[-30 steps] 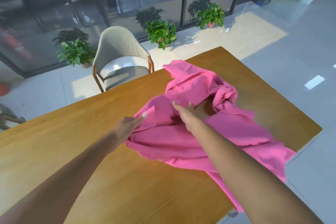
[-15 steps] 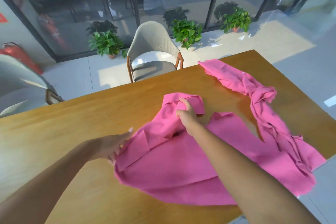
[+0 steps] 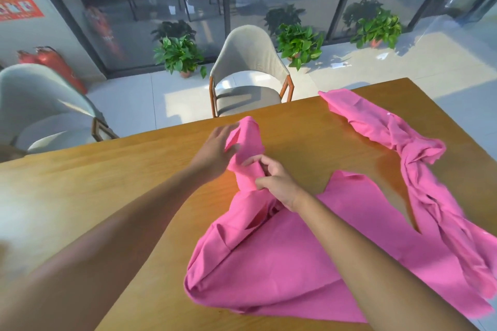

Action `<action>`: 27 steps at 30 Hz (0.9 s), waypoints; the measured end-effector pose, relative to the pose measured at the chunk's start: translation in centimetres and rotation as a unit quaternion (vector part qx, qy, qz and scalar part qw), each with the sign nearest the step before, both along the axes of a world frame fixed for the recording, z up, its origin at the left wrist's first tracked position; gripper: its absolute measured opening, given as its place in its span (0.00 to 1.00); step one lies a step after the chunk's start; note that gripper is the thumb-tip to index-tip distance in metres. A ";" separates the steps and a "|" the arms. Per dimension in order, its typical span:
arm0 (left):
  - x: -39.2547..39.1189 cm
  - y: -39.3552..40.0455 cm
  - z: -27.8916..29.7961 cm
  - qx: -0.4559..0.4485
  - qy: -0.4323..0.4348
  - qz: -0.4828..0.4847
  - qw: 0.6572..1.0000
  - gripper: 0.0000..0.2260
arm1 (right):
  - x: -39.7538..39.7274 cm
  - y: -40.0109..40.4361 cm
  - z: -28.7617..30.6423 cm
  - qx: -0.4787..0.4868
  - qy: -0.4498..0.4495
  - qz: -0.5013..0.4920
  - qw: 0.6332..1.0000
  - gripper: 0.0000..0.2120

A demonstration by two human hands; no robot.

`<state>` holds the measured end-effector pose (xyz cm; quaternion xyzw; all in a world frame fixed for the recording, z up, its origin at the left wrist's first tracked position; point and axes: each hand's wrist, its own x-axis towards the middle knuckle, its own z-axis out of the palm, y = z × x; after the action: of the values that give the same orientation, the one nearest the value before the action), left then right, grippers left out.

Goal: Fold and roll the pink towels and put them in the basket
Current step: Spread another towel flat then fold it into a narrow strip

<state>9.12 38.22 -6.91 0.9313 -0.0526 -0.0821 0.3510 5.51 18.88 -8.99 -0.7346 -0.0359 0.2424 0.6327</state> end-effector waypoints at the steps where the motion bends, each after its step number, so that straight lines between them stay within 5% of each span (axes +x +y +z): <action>1: 0.6 -0.6 0.7 0.011 -0.018 -0.041 0.999 0.22 | 0.3 -0.3 0.6 0.010 -0.001 0.013 1.000 0.24; 5: 2.4 -2.6 2.5 0.150 -0.037 -0.262 0.953 0.17 | 1.3 -1.2 2.4 -0.007 -0.027 0.067 0.997 0.21; 10: 2.8 -3.5 3.9 0.169 0.158 -0.273 0.934 0.14 | 1.2 -1.8 2.9 -0.026 -0.035 0.092 0.995 0.22; 13: 2.2 -2.8 4.3 0.184 0.235 -0.271 0.915 0.04 | 1.1 -2.1 3.2 -0.016 -0.018 0.081 0.996 0.20; 15: 1.6 -1.7 4.6 0.186 0.255 -0.276 0.908 0.08 | 1.2 -2.0 3.4 -0.030 -0.017 0.080 0.996 0.22; 20: 0.6 1.7 6.6 0.185 0.113 -0.233 0.948 0.04 | 1.2 0.0 3.8 -0.096 -0.025 0.079 0.992 0.27; 27: -0.9 6.5 10.6 0.144 -0.023 -0.132 0.980 0.11 | 0.8 4.1 3.9 -0.081 -0.001 0.141 0.987 0.10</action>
<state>8.24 44.71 3.67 0.9585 -0.1713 -0.1131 0.1980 6.27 22.94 -5.10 -0.7711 -0.1197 0.3308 0.5307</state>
